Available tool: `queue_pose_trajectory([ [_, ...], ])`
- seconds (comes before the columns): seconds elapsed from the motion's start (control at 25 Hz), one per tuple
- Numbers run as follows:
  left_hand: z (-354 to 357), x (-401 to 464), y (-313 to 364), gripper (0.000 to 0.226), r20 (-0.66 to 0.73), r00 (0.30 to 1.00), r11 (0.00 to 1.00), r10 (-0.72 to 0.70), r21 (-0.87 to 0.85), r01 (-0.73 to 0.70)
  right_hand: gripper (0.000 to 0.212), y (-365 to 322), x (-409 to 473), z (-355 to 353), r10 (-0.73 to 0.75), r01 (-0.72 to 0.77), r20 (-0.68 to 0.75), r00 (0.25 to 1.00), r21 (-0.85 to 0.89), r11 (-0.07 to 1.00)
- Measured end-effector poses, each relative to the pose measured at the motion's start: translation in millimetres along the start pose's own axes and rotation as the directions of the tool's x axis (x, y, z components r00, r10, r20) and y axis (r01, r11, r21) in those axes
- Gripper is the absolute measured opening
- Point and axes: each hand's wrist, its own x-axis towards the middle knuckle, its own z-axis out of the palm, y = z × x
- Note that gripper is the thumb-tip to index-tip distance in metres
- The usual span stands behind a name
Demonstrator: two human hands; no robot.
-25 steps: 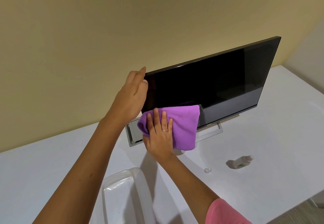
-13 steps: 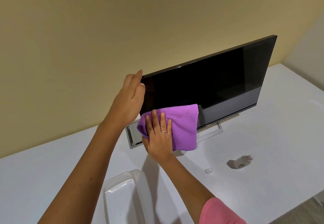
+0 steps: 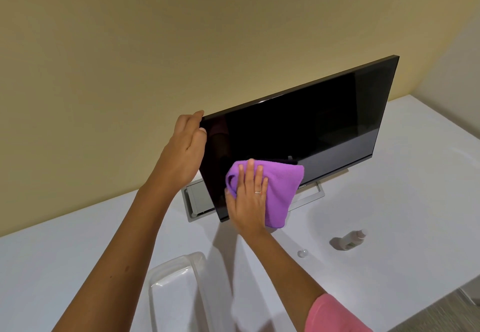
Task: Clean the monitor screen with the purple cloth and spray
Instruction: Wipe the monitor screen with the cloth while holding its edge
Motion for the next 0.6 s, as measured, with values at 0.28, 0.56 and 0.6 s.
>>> queue_pose_trajectory([
  [0.28, 1, -1, 6, 0.058, -0.017, 0.999, 0.999, -0.033, -0.03, 0.032, 0.073, 69, 67, -41, 0.412, -0.365, -0.083, 0.907, 0.328, 0.871],
  [0.56, 2, -2, 9, 0.059, -0.038, 0.997, 0.998, -0.062, -0.034, 0.061, 0.066, 102, 87, -57, 0.661, -0.583, 0.027, 0.75, 0.499, 0.641],
  [0.6, 3, -3, 9, 0.059, -0.041, 0.997, 0.997, -0.064, -0.034, 0.062, 0.066, 95, 84, -57, 0.647, -0.572, 0.034, 0.762, 0.504, 0.647],
])
